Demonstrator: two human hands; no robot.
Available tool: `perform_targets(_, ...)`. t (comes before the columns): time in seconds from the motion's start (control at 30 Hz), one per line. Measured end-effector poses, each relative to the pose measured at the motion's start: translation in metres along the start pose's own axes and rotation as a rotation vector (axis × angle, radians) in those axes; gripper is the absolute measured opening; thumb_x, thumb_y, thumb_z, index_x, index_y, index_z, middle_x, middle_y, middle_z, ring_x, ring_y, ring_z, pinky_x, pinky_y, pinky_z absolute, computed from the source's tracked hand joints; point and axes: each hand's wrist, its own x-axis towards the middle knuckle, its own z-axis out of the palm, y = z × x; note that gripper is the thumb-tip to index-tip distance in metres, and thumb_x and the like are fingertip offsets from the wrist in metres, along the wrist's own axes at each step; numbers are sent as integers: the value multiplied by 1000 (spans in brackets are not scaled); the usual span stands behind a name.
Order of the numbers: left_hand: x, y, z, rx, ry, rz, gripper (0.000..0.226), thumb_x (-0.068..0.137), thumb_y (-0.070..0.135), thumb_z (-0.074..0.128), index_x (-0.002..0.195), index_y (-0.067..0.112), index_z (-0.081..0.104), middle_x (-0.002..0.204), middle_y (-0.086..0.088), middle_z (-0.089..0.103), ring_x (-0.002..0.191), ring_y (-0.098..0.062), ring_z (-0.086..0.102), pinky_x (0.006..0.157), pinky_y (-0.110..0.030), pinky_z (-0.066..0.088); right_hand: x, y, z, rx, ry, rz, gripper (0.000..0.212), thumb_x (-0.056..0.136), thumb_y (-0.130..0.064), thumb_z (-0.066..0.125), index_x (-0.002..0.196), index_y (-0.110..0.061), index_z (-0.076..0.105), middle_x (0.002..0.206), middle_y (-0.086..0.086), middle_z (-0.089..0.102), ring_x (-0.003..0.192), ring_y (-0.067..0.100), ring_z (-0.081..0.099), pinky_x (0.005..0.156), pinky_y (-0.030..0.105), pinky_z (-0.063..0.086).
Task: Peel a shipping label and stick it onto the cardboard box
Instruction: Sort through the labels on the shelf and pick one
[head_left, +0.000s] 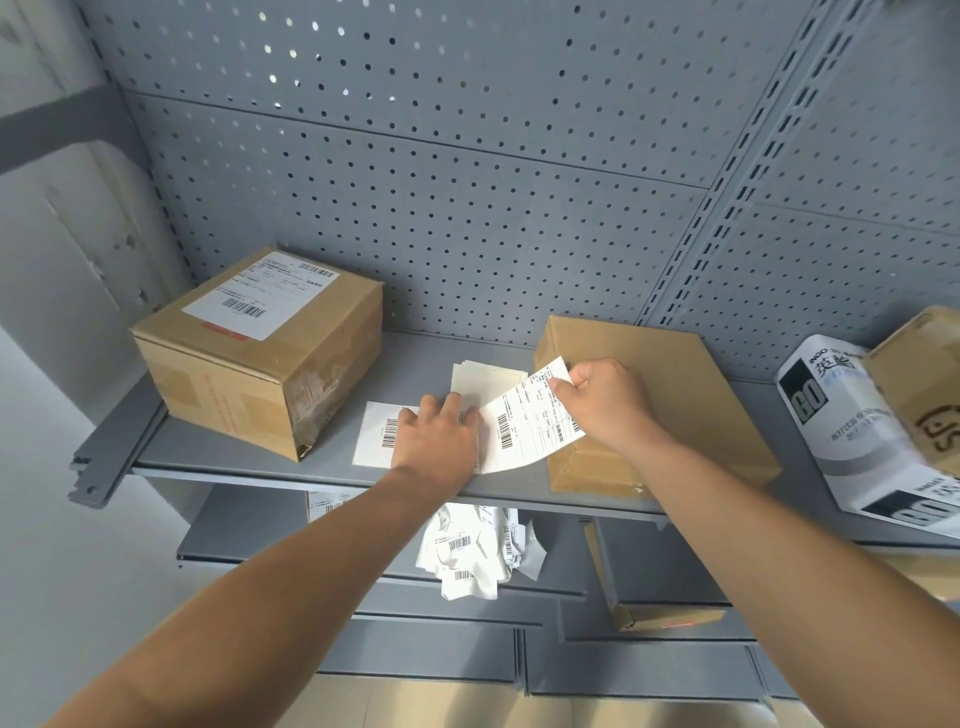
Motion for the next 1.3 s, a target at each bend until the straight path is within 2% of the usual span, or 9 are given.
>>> perform_targets(0.2,0,1,1,-29,-4,-36,44,101,30,43,144,23,46,137,-7,46,122,-34,46,94,-49,41,-9,0,-1,-12,-4,-57,38,90,-38,68,64,-11,62,62,4,72,66,28,72,59,44,59)
perform_targets(0.43,0,1,-1,-26,-9,-28,43,103,30,41,145,23,47,140,-6,45,125,-33,45,97,-50,41,-18,-2,-2,-9,15,-88,38,91,-37,67,65,-10,62,60,4,71,63,27,70,57,40,57)
perform_targets(0.57,-2,0,-2,-14,-3,-21,43,103,32,41,144,23,47,139,-6,45,123,-33,46,95,-49,42,-24,-1,-3,-22,12,-110,33,92,-37,67,68,-15,66,57,-1,71,61,20,71,57,39,57)
perform_targets(0.77,-4,1,-4,1,-19,-15,40,101,31,42,140,21,51,137,-7,45,123,-34,46,96,-50,43,-31,1,-7,-18,34,-133,40,94,-34,66,62,-11,59,53,0,67,58,22,70,55,43,57)
perform_targets(0.97,-5,0,-4,9,-27,-6,40,102,32,42,139,20,50,139,-8,43,123,-34,45,98,-51,42,-39,1,-8,-1,69,-143,41,95,-32,67,60,-14,57,50,-3,63,55,18,67,54,39,54)
perform_targets(1.13,-5,0,-1,18,-18,-9,37,101,30,44,136,20,52,138,-7,44,121,-32,45,95,-47,42,-43,5,-11,49,103,-138,40,94,-33,67,63,-9,56,52,4,63,59,32,64,57,41,53)
perform_targets(1.3,-5,1,-2,-6,-4,-14,42,101,26,40,142,21,46,137,-9,46,121,-34,46,96,-48,42,-46,9,-15,82,122,-127,40,94,-34,66,62,-13,54,56,0,66,62,30,68,60,47,56)
